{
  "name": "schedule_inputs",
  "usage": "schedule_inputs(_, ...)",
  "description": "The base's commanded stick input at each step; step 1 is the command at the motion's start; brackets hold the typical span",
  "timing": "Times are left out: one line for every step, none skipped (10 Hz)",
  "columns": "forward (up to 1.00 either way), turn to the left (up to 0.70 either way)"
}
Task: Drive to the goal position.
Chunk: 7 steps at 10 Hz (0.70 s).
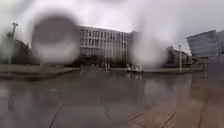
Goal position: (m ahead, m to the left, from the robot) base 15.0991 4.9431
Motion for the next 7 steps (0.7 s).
schedule_inputs(0.7, 0.0)
schedule_inputs(0.7, 0.0)
schedule_inputs(0.7, 0.0)
schedule_inputs(0.7, 0.0)
schedule_inputs(0.7, 0.0)
schedule_inputs(0.7, 0.0)
schedule_inputs(0.7, 0.0)
